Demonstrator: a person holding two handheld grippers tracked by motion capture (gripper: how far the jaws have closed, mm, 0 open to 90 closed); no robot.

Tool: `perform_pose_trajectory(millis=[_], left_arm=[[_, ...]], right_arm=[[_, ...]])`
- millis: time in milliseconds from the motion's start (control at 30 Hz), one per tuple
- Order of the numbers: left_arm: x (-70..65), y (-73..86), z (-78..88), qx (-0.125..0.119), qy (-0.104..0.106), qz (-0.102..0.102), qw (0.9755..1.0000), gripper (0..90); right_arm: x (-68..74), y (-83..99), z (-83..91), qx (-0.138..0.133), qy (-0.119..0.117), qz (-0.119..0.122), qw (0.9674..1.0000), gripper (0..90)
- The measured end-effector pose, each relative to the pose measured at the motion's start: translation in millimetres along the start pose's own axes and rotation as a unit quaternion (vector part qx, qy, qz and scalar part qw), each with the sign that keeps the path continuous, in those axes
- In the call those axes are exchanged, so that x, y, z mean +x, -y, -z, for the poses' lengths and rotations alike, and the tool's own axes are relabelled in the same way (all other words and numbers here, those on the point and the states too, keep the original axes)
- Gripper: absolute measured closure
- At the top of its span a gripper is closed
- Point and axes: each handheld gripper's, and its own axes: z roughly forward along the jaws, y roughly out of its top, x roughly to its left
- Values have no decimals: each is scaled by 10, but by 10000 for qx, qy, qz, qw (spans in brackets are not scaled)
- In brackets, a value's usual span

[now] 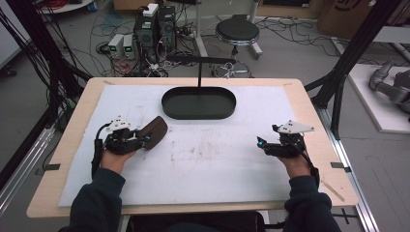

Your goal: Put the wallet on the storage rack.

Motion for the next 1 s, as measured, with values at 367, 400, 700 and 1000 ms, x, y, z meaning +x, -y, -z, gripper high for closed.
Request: perform_pose_trajectory(millis=[367,400,700,1000], left_arm=[[-18,-216,-165,-311,273,13,9991,645],[-16,-258,-190,-344,283,-6,9990,645],[23,-712,-517,-579,564,-49,9967,652],[49,-1041,-1078,-364,691,-107,9969,651]], right_arm=[[-17,-7,1,-54,-19,-33,10000,250],[-19,-7,3,-61,-20,-46,10000,250],[-59,-6,2,-104,-52,-143,9998,250],[-88,1,0,-110,-67,-207,9997,250]])
